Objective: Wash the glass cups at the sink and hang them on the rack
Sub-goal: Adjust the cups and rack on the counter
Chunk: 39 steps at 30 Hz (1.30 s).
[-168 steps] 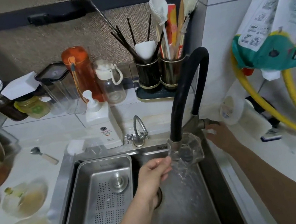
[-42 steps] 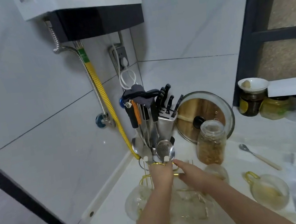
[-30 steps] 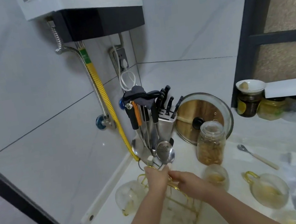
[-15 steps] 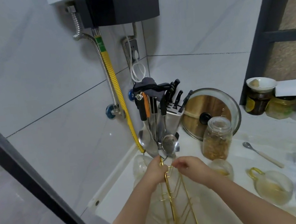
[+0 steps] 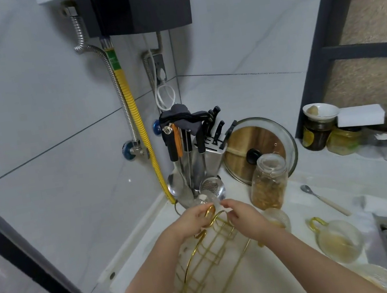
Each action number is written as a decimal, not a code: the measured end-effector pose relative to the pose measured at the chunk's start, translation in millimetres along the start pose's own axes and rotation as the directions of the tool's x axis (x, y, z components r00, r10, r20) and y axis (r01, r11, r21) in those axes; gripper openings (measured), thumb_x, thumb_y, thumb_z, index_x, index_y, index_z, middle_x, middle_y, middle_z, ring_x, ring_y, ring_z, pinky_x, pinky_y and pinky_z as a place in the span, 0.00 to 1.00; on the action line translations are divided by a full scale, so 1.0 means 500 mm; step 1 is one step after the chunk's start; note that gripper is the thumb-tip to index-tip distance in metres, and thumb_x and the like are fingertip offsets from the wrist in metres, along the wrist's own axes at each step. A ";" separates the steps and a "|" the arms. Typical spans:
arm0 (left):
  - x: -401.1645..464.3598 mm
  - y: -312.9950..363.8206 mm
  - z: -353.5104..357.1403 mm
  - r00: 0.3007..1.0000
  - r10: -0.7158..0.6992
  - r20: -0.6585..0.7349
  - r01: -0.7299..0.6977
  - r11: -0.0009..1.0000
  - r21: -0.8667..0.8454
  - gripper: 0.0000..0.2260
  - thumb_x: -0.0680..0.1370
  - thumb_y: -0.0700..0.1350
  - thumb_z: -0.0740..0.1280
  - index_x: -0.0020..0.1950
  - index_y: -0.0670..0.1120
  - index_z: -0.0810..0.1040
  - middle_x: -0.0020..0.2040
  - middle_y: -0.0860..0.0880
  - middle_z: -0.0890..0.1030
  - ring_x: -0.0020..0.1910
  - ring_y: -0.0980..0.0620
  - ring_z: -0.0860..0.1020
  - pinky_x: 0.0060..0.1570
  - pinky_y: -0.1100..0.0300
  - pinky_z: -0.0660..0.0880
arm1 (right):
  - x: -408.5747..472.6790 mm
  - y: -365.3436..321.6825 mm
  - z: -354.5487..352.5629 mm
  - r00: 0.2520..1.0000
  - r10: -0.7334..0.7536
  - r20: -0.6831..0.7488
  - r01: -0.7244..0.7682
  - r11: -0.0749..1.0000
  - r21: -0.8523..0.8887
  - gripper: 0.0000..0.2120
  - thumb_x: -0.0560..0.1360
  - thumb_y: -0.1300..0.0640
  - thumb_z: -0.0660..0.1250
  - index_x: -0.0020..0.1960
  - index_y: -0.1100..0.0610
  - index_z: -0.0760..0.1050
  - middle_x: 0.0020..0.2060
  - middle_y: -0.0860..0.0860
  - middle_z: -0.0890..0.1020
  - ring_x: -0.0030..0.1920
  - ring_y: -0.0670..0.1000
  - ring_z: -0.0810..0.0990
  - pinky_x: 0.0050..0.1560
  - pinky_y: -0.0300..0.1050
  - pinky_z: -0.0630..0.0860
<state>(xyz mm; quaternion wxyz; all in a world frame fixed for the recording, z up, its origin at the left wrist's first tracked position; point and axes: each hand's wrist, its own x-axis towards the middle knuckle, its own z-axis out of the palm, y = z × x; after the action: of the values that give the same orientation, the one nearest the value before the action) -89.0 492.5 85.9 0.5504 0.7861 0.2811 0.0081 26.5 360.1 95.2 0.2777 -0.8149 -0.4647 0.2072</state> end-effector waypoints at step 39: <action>-0.080 -0.049 -0.065 0.970 0.172 -0.174 -0.085 0.904 0.419 0.09 0.77 0.43 0.67 0.54 0.43 0.84 0.47 0.46 0.83 0.41 0.52 0.82 0.45 0.63 0.76 | 0.000 0.009 0.036 1.000 0.009 -0.018 -0.004 0.965 0.263 0.03 0.71 0.61 0.73 0.45 0.55 0.82 0.40 0.53 0.83 0.39 0.47 0.79 0.49 0.43 0.78</action>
<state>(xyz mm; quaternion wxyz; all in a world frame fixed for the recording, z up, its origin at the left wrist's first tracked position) -143.6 508.4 89.5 0.3401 0.8954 0.2795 0.0672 18.8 362.7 78.7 0.3871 -0.7742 -0.4279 0.2602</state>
